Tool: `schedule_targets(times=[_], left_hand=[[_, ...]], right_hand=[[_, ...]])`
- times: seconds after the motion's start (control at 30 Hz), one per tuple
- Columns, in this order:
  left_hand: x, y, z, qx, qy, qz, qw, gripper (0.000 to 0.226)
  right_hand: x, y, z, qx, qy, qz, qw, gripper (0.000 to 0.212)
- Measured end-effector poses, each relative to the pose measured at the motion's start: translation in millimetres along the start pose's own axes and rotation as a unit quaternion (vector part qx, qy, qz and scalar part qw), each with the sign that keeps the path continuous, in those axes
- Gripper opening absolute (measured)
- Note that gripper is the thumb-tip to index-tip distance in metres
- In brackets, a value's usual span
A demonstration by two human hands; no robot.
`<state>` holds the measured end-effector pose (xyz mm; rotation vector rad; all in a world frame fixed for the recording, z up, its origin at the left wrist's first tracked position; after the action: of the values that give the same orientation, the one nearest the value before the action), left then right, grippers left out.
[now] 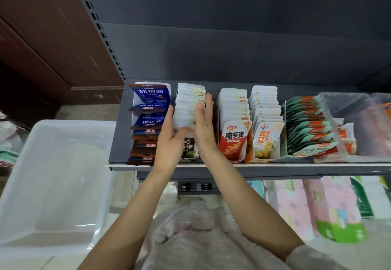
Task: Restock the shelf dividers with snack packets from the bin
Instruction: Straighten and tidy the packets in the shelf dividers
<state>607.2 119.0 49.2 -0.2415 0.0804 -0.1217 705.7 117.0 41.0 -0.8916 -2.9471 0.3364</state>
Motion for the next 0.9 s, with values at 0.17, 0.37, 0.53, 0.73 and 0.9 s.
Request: schedule_targets(times=[0.17,0.37,0.53,0.73,0.9], left_hand=[[3,-3,-6,0.055,0.118,0.015,0.991,0.074],[2,-4,-4,0.068,0.082,0.040,0.993,0.061],[3,-14,-2,0.048,0.040,0.062,0.996,0.055],[1,-3,5,0.028,0.048,0.050,0.997,0.058],[6,-1,4,0.029,0.076,0.023,0.996,0.064]], right_hand=[[-18,2,0,0.033,0.005,-0.025,0.999,0.054],[-36,-25,5,-0.087,-0.227,-0.032,0.970,0.058],[-27,-27,10,-0.150,-0.338,-0.006,0.929,0.056],[-23,-25,5,-0.155,-0.328,-0.006,0.932,0.052],[-30,-19,6,-0.105,-0.328,0.014,0.939,0.075]])
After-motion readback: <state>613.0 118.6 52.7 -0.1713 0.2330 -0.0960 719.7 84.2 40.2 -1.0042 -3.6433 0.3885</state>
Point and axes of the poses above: each hand's wrist, its own y-axis towards the middle knuckle, its own x-axis out of the palm, z = x × y, the point moved 6 cm from there along y, towards the middle knuckle, and after that the axes turned 7 degrees about z, right-handed, at the moved point
